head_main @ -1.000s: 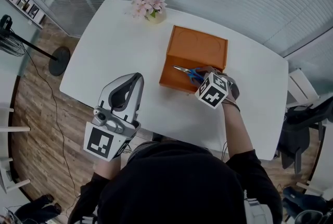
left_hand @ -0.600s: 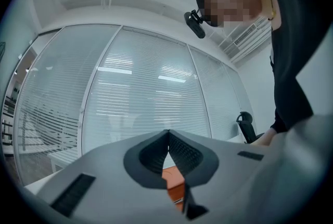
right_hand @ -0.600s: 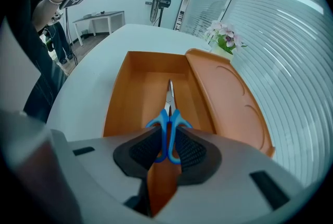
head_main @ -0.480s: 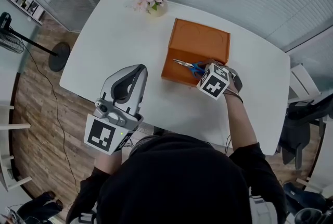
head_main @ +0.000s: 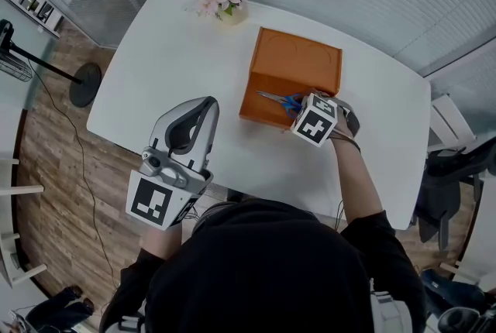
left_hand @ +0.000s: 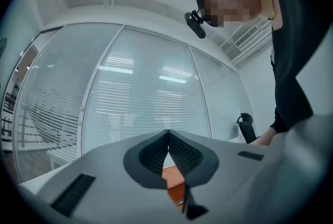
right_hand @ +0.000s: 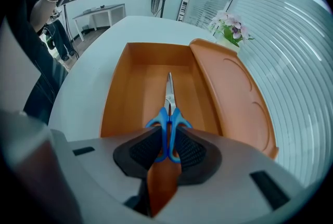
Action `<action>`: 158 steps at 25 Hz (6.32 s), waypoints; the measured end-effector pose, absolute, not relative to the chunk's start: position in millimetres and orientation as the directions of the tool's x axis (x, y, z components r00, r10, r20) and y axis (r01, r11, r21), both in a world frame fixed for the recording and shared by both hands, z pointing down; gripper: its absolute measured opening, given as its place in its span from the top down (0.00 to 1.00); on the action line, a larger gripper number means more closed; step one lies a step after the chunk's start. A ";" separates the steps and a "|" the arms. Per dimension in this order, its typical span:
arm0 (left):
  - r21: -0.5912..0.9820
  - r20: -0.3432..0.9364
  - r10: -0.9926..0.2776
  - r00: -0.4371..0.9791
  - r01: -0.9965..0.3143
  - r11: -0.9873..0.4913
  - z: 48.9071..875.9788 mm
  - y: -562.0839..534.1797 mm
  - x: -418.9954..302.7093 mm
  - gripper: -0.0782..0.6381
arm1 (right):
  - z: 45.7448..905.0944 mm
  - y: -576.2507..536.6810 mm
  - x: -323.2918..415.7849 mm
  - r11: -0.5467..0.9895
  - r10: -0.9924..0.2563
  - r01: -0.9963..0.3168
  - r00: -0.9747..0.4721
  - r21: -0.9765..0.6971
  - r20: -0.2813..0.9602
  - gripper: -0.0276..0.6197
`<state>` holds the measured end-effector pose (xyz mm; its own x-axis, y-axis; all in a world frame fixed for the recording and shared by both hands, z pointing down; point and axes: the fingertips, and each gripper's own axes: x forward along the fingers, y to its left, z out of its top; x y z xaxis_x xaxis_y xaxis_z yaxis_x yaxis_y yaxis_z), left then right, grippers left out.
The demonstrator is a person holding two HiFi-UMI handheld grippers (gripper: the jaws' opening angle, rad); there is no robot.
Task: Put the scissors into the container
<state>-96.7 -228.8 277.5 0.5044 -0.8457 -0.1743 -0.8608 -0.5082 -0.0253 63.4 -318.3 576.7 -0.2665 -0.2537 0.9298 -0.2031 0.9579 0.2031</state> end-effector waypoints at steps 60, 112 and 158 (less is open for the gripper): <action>-0.027 -0.188 -0.777 0.600 -0.794 -0.607 272.8 -226.8 -47.0 0.88 | 438.8 -307.4 77.2 0.747 -0.653 -0.555 -0.512 0.365 0.558 0.82; -0.036 -0.213 -0.729 0.650 -0.751 -0.659 263.7 -229.4 -23.0 0.88 | 282.2 -255.6 94.9 0.619 -0.776 -0.765 -0.630 0.179 -0.006 0.95; -0.034 -0.224 -0.730 0.646 -0.753 -0.657 260.9 -228.1 -13.6 0.88 | 275.9 -248.8 109.0 0.612 -0.778 -0.771 -0.627 0.177 -0.041 0.95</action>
<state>-13.6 -228.1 260.9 0.6462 -0.7296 -0.2240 -0.7533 -0.6568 -0.0339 109.0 -248.8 275.9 -0.6270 -0.7779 -0.0412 -0.7709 0.6119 0.1767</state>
